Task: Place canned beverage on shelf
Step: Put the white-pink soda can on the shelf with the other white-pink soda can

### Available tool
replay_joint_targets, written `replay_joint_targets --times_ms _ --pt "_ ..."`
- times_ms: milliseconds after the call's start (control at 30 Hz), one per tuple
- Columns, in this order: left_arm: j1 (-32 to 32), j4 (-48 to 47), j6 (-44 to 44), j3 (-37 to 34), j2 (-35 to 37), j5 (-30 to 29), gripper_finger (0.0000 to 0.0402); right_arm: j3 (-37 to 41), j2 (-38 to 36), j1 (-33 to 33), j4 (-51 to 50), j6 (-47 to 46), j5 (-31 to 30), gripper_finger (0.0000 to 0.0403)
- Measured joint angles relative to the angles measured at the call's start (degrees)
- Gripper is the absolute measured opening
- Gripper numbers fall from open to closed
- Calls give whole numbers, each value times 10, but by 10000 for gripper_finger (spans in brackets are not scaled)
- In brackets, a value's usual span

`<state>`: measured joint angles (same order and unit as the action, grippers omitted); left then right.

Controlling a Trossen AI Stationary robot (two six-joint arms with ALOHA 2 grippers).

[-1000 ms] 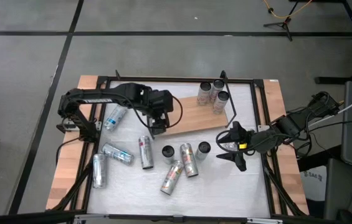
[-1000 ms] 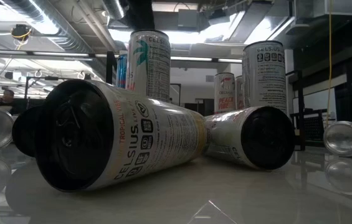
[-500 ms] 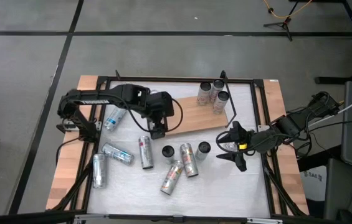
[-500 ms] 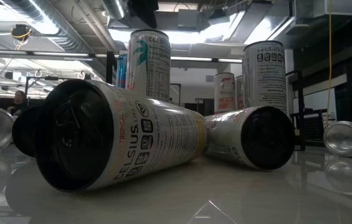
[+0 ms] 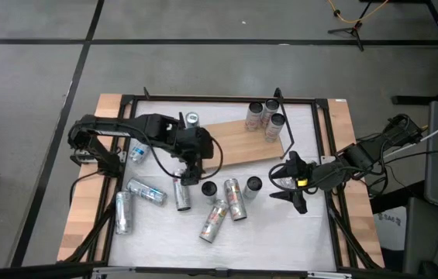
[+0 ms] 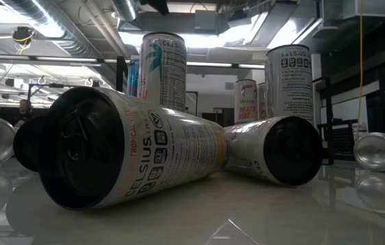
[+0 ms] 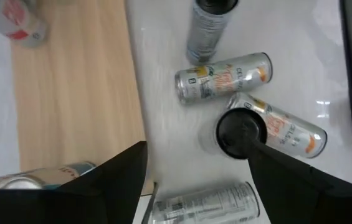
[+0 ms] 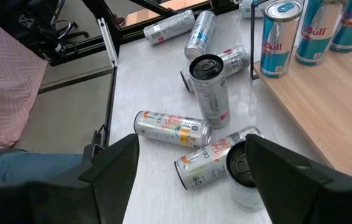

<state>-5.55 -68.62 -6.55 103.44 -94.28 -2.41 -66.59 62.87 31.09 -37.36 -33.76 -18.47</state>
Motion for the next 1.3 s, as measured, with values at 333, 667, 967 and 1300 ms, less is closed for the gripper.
replay_joint_targets --times_ms 333,667,967,1300 --pt "-70 20 -4 -41 121 -125 267 0 0 0 18 0 0 289" --pt "-159 146 -84 -240 261 -193 267 0 11 0 97 0 30 289" --pt "-171 224 -109 -361 332 -197 267 0 57 -22 158 25 56 292" --pt "-171 251 -113 -390 350 -207 267 0 121 -79 211 45 61 338"
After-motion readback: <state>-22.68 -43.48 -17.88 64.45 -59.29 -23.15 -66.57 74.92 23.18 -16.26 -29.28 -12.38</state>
